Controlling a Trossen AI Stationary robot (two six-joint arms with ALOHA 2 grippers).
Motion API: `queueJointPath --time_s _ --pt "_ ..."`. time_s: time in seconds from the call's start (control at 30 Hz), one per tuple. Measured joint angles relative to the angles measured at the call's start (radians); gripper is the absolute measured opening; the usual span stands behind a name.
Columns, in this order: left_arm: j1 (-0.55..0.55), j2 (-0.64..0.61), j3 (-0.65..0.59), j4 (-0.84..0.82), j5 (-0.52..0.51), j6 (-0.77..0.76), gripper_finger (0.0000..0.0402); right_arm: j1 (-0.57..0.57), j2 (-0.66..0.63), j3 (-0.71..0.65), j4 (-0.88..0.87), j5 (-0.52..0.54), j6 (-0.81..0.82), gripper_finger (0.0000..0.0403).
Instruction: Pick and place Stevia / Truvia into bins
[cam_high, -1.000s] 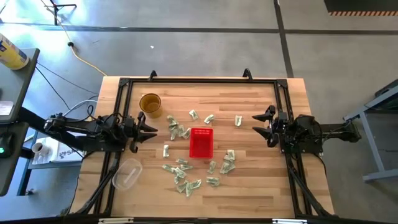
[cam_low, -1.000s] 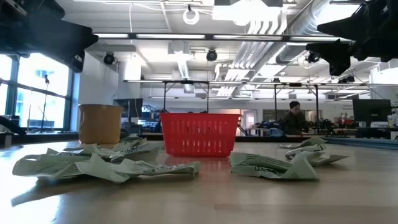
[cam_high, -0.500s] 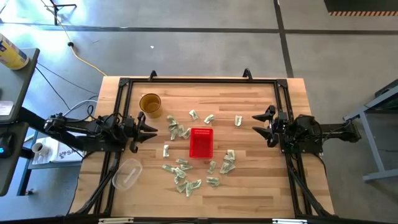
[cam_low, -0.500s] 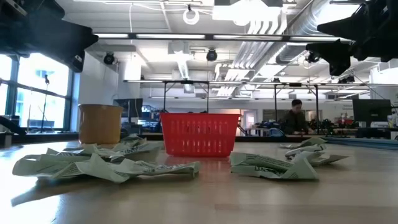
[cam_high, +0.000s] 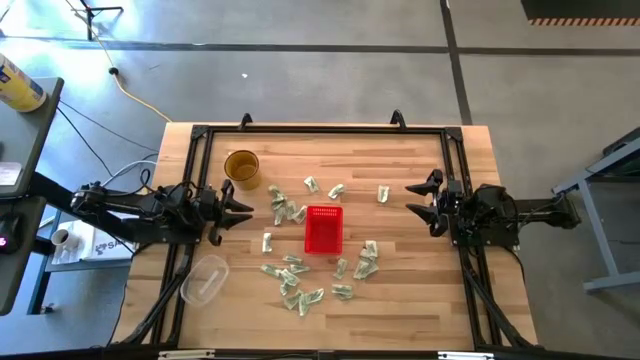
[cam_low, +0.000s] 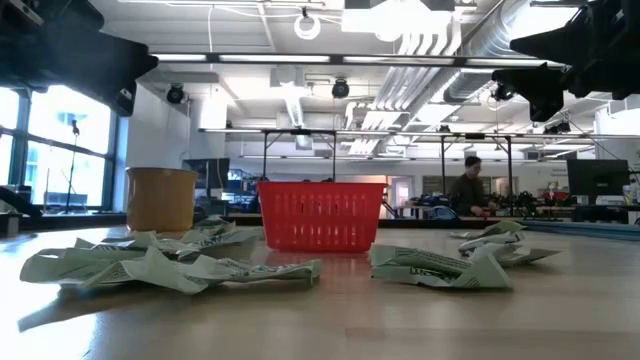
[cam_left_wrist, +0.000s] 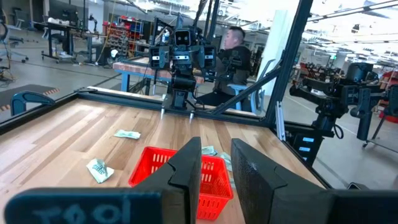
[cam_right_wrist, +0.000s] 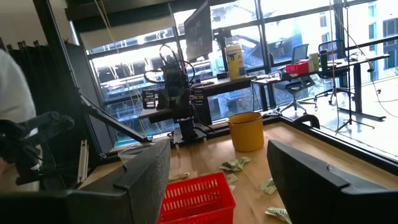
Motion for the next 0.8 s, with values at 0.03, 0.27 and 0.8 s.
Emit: queueJointPath --time_s 0.03,0.27,0.8 --pt "0.0 0.0 0.0 0.0 0.0 0.0 0.0124 0.0 0.0 0.0 0.0 0.0 0.0 0.0259" --pt "0.0 0.0 0.0 0.008 0.0 -0.03 0.0124 0.0 0.0 0.0 0.0 0.0 0.0 0.0259" --pt "0.0 0.0 0.009 0.093 -0.291 -0.989 0.0124 0.0 0.0 0.0 0.0 0.0 0.0 0.0259"
